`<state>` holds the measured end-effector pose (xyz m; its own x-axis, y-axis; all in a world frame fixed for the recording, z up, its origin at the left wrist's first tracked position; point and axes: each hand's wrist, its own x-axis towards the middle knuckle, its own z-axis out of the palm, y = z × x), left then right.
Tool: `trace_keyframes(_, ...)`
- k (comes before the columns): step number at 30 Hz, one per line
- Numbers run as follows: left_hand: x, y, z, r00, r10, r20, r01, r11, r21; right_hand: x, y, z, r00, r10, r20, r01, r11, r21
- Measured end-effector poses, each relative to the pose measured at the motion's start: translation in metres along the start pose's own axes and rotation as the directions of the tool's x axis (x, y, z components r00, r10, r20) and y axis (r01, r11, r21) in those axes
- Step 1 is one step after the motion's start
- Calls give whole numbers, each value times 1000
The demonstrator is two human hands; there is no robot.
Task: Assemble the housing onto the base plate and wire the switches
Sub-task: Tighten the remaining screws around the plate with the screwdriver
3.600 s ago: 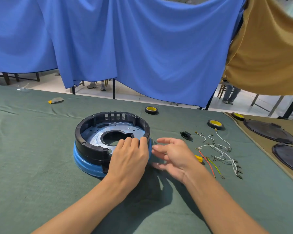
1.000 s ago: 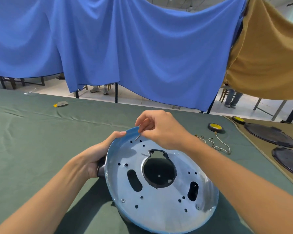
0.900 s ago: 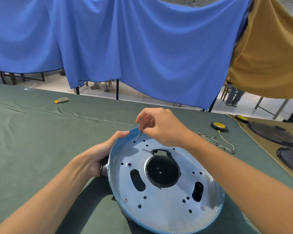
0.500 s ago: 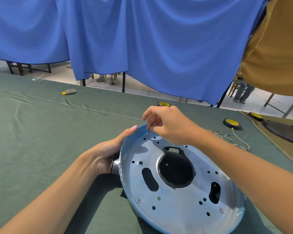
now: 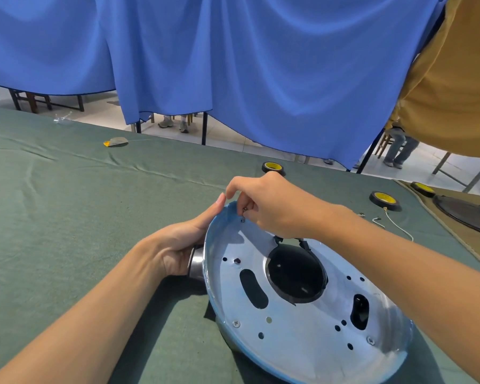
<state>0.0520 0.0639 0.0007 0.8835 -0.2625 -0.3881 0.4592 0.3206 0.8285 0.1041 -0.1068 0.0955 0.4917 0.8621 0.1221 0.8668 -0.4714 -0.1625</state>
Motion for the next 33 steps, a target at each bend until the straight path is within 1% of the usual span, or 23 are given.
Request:
trace_keyframes(4,-1,0,0,1000,-4,22,4,1000,-10,-2,0,-2,999,26,32,-27,999,25)
trace_keyframes(8,-3,0,0,1000,-16,9,17,999,-27,-2,3,-8,1000,28,1,-28,999,15)
trace_keyframes(12,-4,-1,2,1000,-17,-2,17,999,-31,-1,2,-5,999,38,2,-38,998,56)
trace_keyframes(16,-6,-1,3,1000,-17,-14,17,1000,-25,-1,2,0,998,51,-33,-48,995,87)
trace_keyframes(21,-7,0,4,1000,-20,-16,19,999,-26,-2,1,0,998,46,-37,-44,997,71)
trace_keyframes(26,-7,0,5,999,-20,-25,19,999,-34,-1,1,1,999,28,-30,-27,999,18)
trace_keyframes(33,-6,1,3,999,-34,-42,33,999,-17,-1,6,5,999,39,-15,-39,999,29)
